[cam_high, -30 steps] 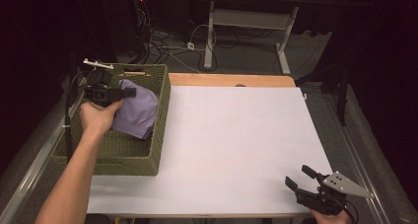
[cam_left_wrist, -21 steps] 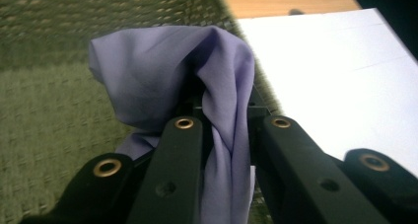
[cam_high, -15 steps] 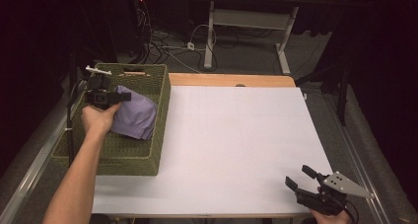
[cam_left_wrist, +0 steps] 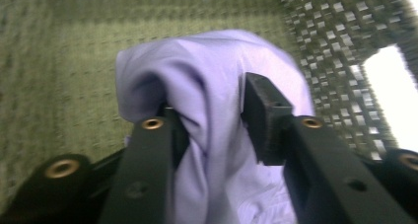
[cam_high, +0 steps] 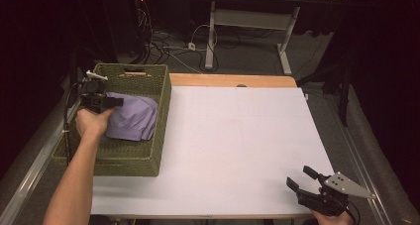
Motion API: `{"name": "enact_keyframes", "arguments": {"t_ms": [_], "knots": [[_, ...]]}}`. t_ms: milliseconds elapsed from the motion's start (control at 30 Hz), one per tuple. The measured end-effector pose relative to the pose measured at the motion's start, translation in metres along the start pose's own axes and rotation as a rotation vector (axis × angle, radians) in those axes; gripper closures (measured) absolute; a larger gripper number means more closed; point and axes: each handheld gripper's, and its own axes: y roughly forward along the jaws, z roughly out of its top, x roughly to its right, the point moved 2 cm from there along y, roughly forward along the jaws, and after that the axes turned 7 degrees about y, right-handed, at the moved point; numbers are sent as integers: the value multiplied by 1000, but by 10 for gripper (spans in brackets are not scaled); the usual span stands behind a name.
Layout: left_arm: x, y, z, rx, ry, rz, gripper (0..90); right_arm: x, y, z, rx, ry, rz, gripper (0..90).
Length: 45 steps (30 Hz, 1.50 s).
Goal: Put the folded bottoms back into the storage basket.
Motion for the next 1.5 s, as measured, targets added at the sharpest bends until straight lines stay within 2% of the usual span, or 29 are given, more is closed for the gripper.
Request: {"name": "enact_keyframes", "arguments": {"t_ms": [133, 267, 600, 867, 900, 933, 967, 1067, 1267, 1500], "knots": [[-3, 1, 0, 2, -2, 29, 517, 0, 0, 0, -2, 0, 0, 249], [-3, 0, 1, 14, -1, 41, 447, 1, 0, 0, -2, 1, -1, 250], [-2, -21, 4, 89, 41, 86, 400, 1, 1, 0, -4, -1, -1, 250], [0, -29, 4, 114, 55, 89, 382, 0, 1, 0, -3, -3, -1, 249], [0, -34, 4, 136, 56, 91, 377, 0, 1, 0, -2, -3, -1, 249], [0, -34, 4, 136, 56, 91, 377, 0, 1, 0, -2, -3, -1, 249], [1, -38, 4, 151, 61, 81, 377, 0, 0, 0, -1, -4, -1, 249], [3, -39, 4, 140, 73, 75, 377, 0, 1, 0, -3, -3, 0, 249], [11, -37, 0, 142, 94, 34, 377, 0, 0, 0, 0, -5, 0, 249], [23, -42, -8, 174, 124, -15, 377, 0, 0, 0, 1, -3, 0, 249]]}}
